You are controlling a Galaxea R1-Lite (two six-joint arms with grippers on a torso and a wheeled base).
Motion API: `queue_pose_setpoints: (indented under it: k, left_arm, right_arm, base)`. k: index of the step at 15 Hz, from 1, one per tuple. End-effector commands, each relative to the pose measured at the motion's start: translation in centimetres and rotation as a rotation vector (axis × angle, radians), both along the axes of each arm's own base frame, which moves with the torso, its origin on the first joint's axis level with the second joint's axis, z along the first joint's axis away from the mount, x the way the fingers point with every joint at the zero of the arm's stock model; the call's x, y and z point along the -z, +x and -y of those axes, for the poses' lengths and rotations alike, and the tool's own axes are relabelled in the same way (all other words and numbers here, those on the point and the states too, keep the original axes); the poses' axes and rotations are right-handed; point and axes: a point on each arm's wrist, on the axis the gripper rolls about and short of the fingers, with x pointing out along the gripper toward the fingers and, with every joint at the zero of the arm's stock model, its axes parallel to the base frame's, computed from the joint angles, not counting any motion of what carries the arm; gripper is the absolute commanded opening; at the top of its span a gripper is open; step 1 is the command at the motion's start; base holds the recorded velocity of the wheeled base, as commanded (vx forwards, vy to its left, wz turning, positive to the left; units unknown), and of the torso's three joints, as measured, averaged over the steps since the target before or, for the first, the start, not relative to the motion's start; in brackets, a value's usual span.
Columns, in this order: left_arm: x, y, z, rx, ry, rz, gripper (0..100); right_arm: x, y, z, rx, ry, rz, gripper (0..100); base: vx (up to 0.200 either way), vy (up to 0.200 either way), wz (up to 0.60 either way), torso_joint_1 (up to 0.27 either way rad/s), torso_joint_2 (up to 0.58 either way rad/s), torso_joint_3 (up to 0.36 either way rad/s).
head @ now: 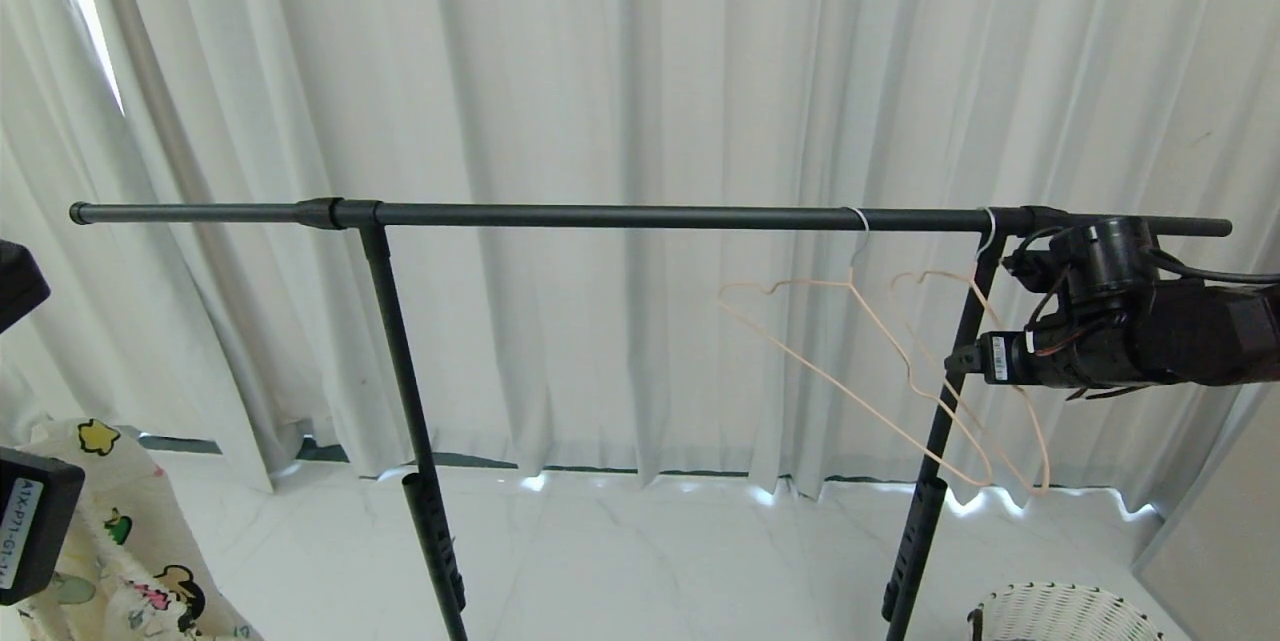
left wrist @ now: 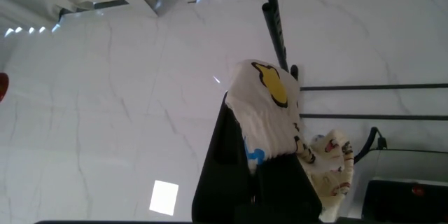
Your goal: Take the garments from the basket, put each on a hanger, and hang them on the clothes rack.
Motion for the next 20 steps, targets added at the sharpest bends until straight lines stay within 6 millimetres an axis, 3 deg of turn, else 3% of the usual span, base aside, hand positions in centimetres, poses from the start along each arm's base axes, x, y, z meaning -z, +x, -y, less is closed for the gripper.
queue_pose_setpoints:
  k: [1, 8, 12, 17, 20]
  left_arm:
    - [0.1, 0.3, 0.1, 0.001, 0.004, -0.009, 0]
    - [0.0, 0.3, 0.1, 0.001, 0.002, -0.005, 0]
    - [0.0, 0.2, 0.1, 0.000, 0.001, -0.004, 0]
    - [-0.2, -0.3, -0.1, 0.001, -0.006, 0.017, 0]
    - [-0.3, -0.7, -0.2, 0.003, -0.010, 0.027, 0]
  right_arm:
    - [0.4, 0.2, 0.1, 0.000, 0.003, -0.010, 0]
    - [-0.4, 0.3, 0.1, -0.015, 0.013, 0.016, 0]
    - [-2.4, -0.7, 0.0, -0.020, 0.022, 0.070, 0]
    - [-5.2, -3.7, 0.2, -0.029, 0.035, 0.143, 0]
    - [-5.9, -6.9, 0.6, -0.035, 0.034, 0.155, 0]
  base:
    - [0.000, 0.000, 0.00, 0.000, 0.00, 0.000]
    - [0.000, 0.000, 0.00, 0.000, 0.00, 0.000]
    - [0.000, 0.000, 0.00, 0.000, 0.00, 0.000]
    - [0.000, 0.000, 0.00, 0.000, 0.00, 0.000]
    - [0.000, 0.000, 0.00, 0.000, 0.00, 0.000]
